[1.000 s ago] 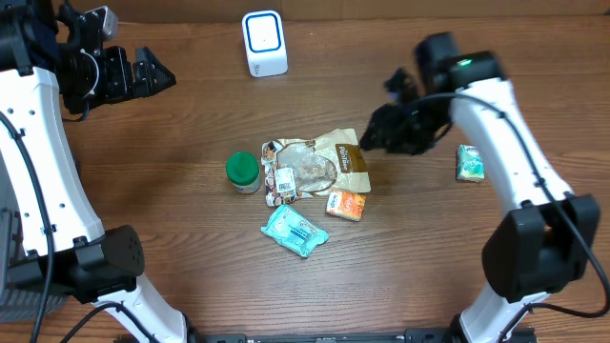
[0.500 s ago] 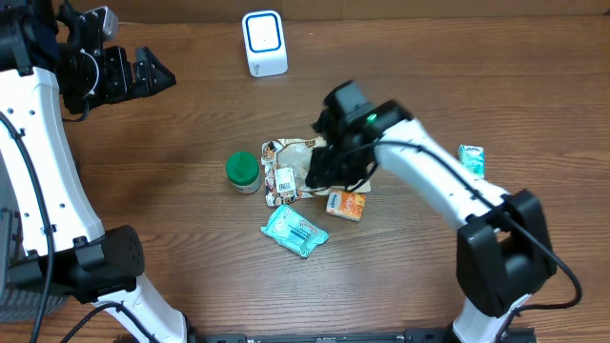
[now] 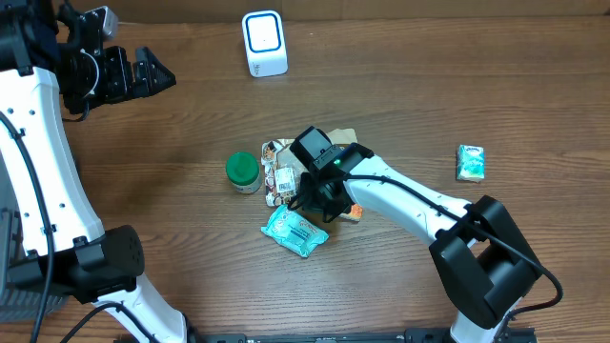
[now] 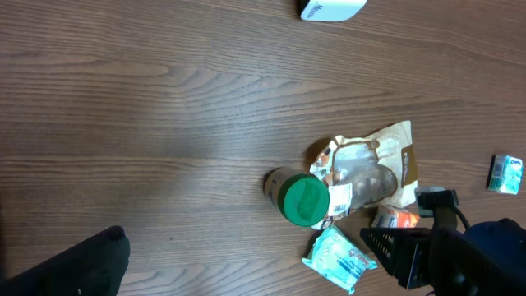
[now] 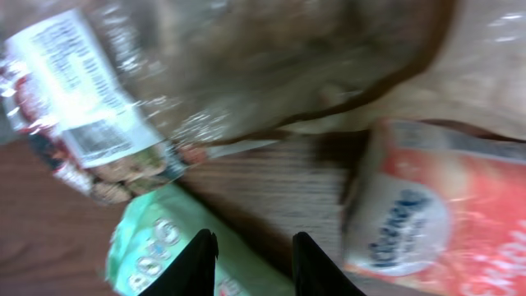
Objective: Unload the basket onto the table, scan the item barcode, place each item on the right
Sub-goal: 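Lower the right gripper onto the orange pack and grasp it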
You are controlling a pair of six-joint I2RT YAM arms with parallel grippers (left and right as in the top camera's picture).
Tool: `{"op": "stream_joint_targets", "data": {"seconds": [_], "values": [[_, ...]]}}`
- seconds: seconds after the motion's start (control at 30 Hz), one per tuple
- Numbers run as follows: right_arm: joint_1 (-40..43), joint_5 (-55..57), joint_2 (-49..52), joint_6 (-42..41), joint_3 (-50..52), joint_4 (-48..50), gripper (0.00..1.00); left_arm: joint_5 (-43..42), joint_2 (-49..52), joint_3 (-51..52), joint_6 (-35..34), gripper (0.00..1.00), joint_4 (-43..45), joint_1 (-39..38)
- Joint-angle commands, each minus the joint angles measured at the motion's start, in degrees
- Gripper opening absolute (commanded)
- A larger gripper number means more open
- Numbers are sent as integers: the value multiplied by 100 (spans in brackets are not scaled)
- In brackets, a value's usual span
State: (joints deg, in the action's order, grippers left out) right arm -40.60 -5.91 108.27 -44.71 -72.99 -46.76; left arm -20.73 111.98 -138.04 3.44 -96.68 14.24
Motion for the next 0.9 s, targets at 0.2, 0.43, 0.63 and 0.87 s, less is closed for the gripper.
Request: {"op": "stream_joint_targets", "data": {"seconds": [0.2, 0.43, 0.63, 0.87], "values": [[33, 396, 17, -374, 42, -254, 35, 37, -50, -55, 107, 100, -11, -55], [433, 492, 17, -304, 39, -1001, 36, 37, -50, -55, 107, 100, -11, -42], [1161, 787, 17, 109, 39, -1530, 36, 39, -50, -55, 107, 100, -11, -42], [2017, 785, 17, 955, 39, -1646, 37, 37, -50, -55, 107, 99, -11, -76]]}}
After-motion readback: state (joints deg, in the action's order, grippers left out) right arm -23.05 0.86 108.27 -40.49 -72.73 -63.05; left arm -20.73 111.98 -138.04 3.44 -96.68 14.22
